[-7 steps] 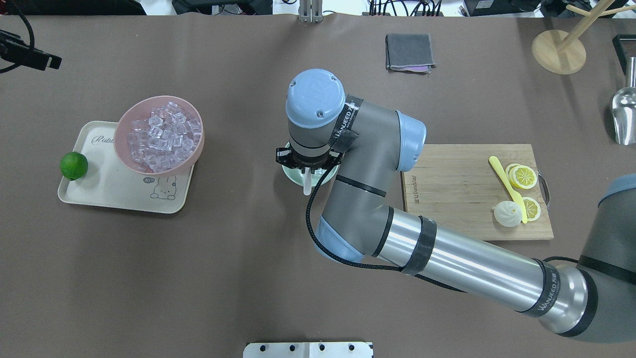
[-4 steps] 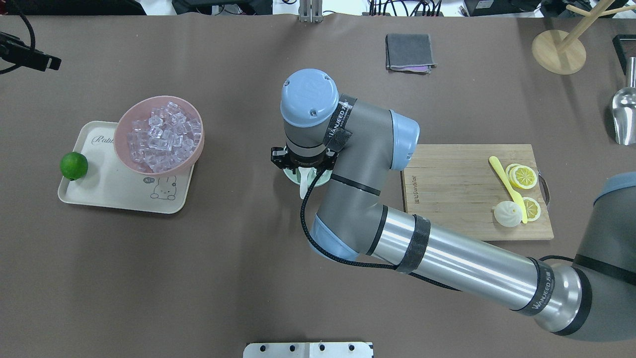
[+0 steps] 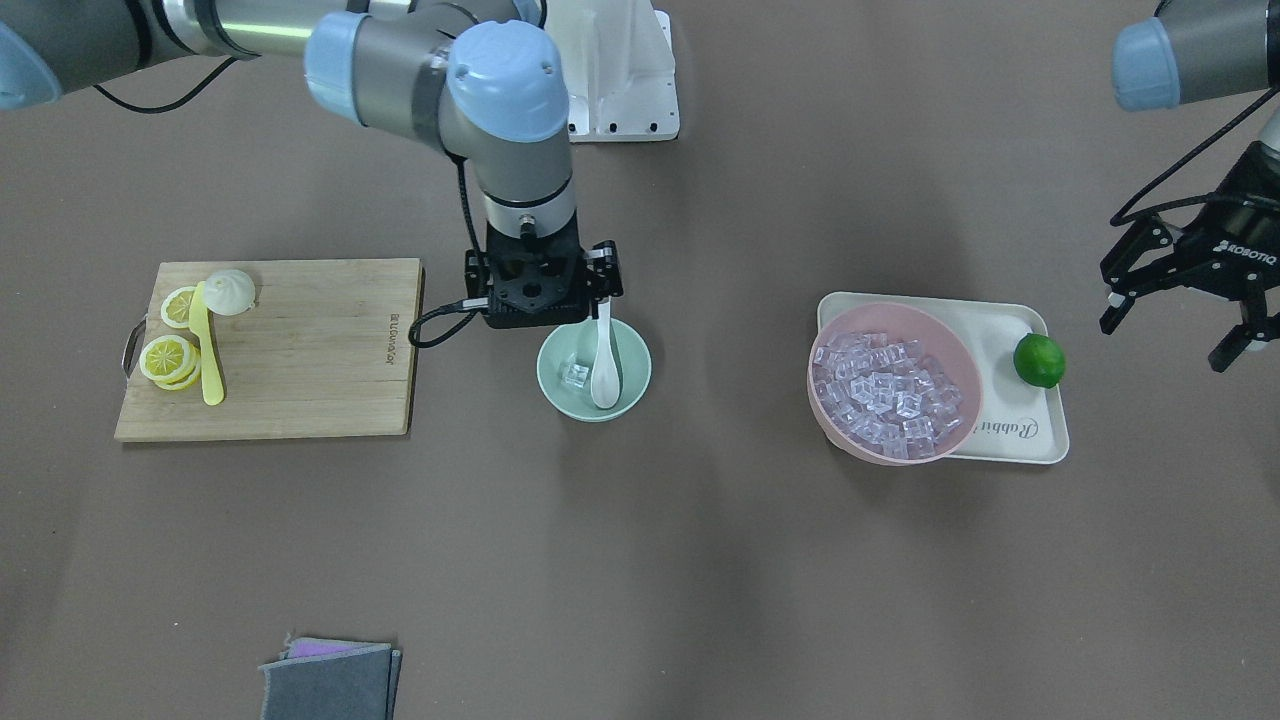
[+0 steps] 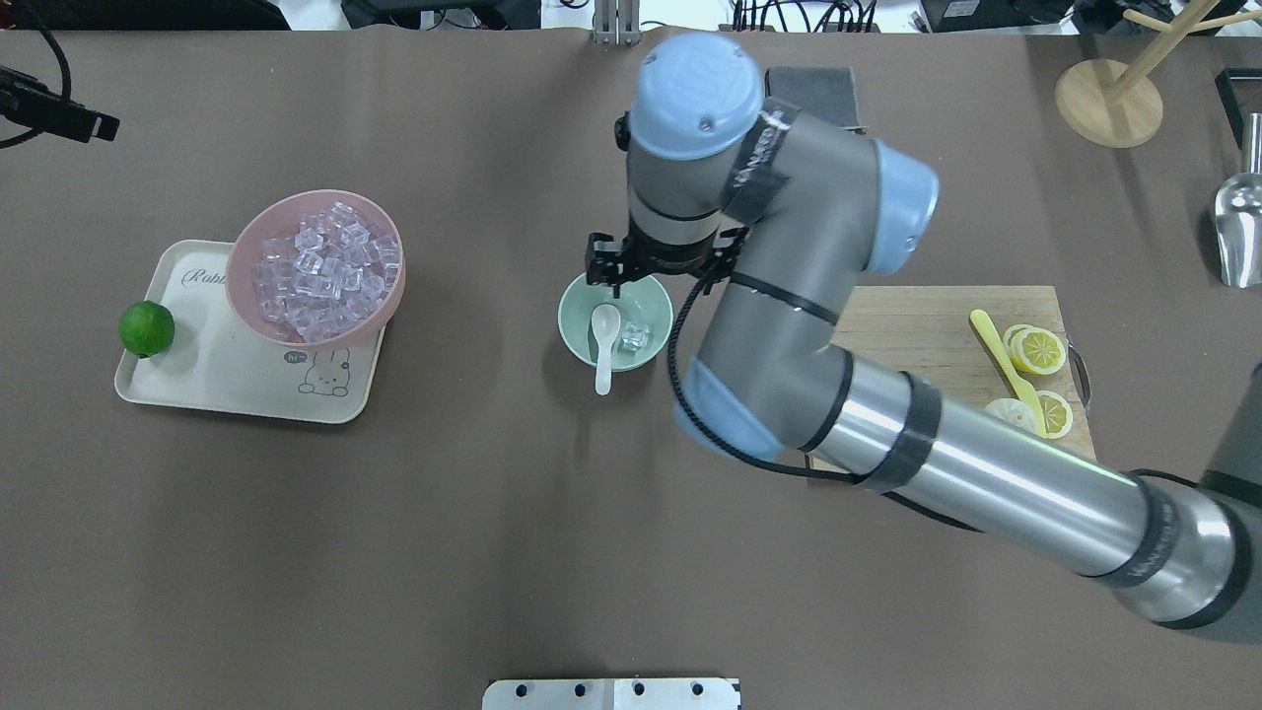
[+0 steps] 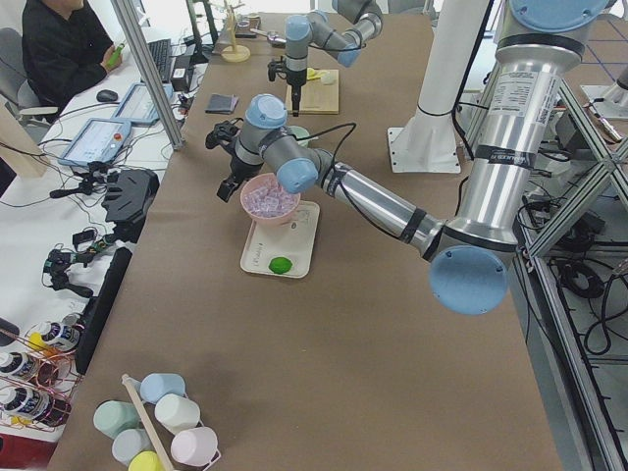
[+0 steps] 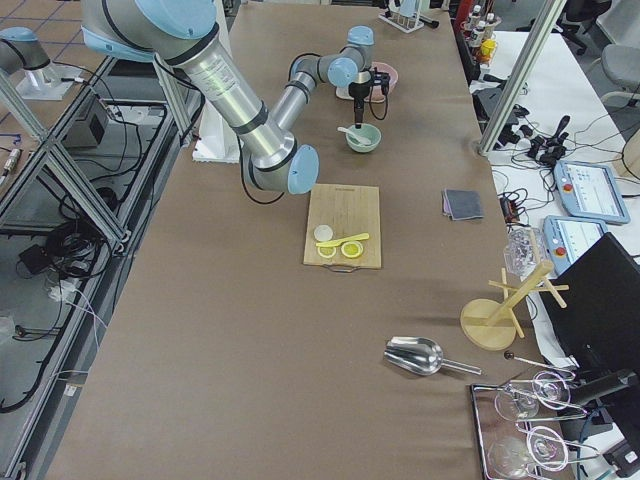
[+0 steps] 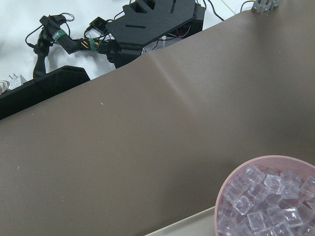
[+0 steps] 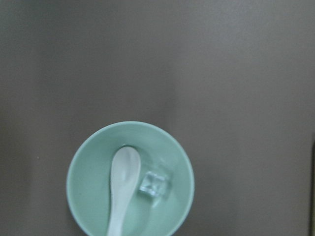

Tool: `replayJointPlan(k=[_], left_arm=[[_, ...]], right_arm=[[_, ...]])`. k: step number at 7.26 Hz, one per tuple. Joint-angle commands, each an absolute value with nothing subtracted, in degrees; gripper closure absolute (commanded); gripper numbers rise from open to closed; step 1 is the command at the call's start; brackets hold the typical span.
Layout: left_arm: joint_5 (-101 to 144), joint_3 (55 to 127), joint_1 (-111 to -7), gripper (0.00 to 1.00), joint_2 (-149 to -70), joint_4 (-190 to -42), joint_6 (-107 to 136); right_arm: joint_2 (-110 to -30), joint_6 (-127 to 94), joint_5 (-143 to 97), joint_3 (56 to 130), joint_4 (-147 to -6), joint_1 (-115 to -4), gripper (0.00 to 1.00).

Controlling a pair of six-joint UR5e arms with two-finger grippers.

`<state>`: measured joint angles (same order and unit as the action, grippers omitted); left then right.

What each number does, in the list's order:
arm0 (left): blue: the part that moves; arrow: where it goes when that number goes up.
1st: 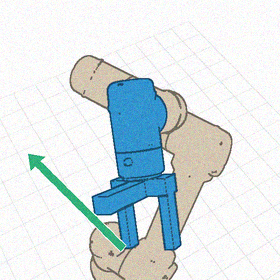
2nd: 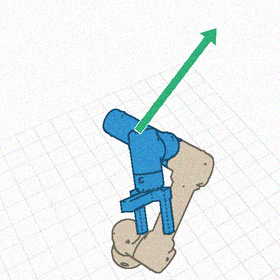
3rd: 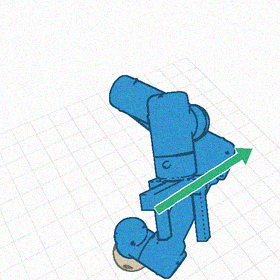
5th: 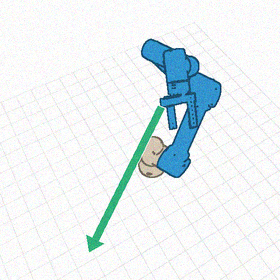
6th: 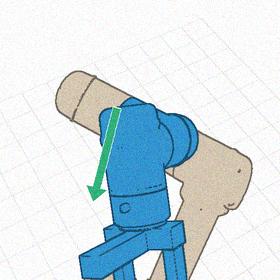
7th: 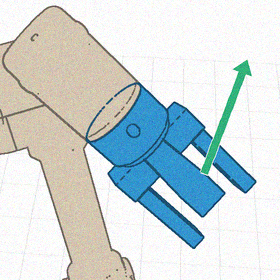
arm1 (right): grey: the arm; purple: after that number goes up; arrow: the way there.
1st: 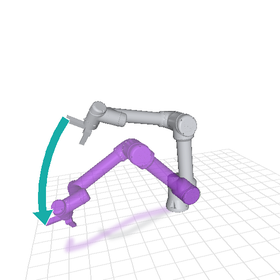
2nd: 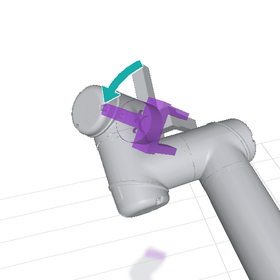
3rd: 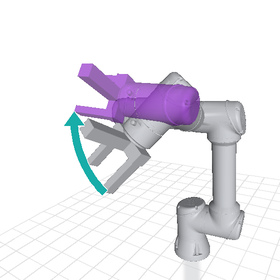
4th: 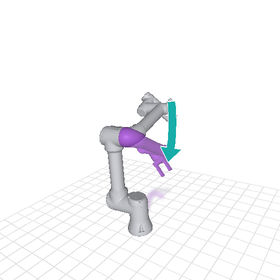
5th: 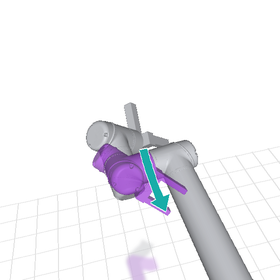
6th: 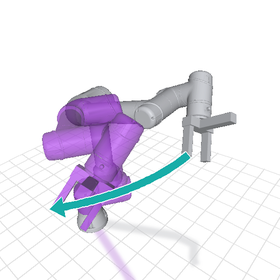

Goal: Put spoon and ice into bowl

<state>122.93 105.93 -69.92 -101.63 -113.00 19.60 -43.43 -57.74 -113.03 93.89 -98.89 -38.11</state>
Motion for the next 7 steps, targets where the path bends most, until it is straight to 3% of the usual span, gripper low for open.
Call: replayJointPlan(k=[1,2,7], left_arm=[[122.9,103.1,-69.8,0.02,-101.5,-113.6,19.2],[122.4,100.7,-69.5,0.02,-101.2,-113.4,19.2],[122.3,98.5,-72.6,0.02,-94.8,-113.0,10.2]], right_arm=[[-56.0,-41.8,-118.5,104.1,-99.7,-47.4,0.0],[-61.7,-36.0,-117.8,106.1,-99.1,-48.3,0.0],[-71.6,-10.0,-117.4,103.1,-99.4,-67.3,0.0]])
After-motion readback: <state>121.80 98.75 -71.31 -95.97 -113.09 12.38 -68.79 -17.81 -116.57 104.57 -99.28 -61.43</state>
